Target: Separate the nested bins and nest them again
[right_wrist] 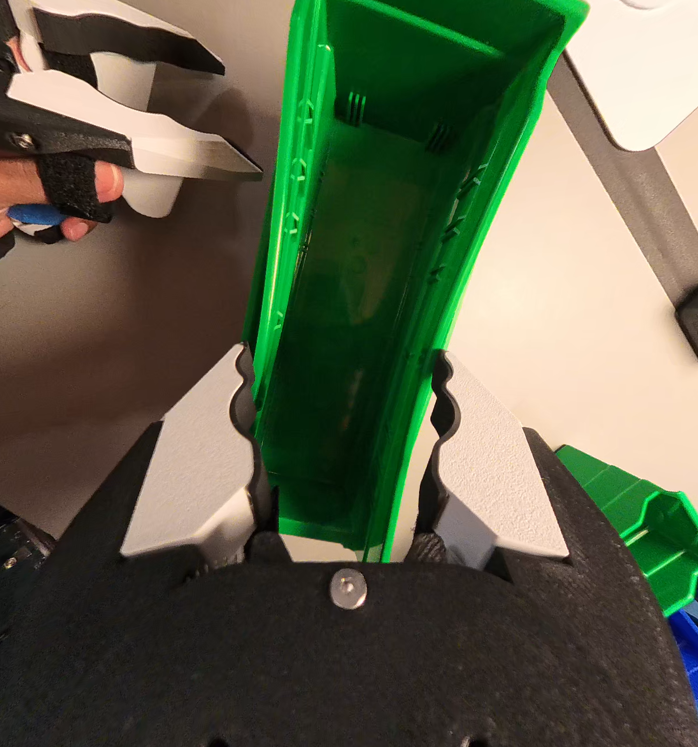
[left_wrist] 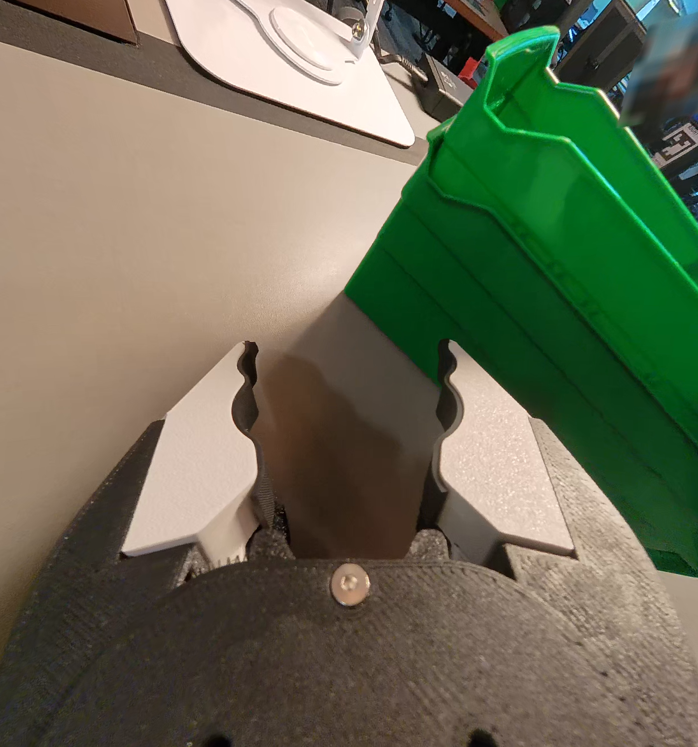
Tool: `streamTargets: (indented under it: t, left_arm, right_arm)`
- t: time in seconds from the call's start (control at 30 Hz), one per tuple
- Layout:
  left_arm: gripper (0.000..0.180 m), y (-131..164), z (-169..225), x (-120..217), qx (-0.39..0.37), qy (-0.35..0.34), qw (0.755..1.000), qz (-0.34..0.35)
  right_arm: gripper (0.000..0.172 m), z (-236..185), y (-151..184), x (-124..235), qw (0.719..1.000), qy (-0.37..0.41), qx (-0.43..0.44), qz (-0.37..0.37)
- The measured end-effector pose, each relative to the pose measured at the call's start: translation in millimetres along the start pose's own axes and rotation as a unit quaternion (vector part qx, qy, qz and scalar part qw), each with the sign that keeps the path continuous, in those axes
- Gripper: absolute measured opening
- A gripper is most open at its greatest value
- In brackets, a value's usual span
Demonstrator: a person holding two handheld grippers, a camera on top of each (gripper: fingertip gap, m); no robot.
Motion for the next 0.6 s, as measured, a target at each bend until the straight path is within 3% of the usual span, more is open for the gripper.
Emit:
streamTargets:
  t: [0.03, 0.6]
  left_arm:
    - [0.090, -0.1, -0.1, -0.1, 0.000, 0.000, 1.000, 0.000]
    - [0.090, -0.3, -0.8, 0.1, 0.002, -0.001, 1.000, 0.001]
  right_arm:
    - [0.090, -0.2, -0.2, 1.6, 1.000, -0.003, 0.001, -0.001]
    - [0.092, -8.9, -16.4, 35.8, 0.999, -0.005, 0.014, 0.045]
Point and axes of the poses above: each gripper's, where its closed fingertips meet, x back along the fingers, y out of its underside, z = x × y across the jaws, the point moved 6 cm from there along x, back along the fingers, and after that the axes turned 12 degrees about z, right-handed, at the moved point
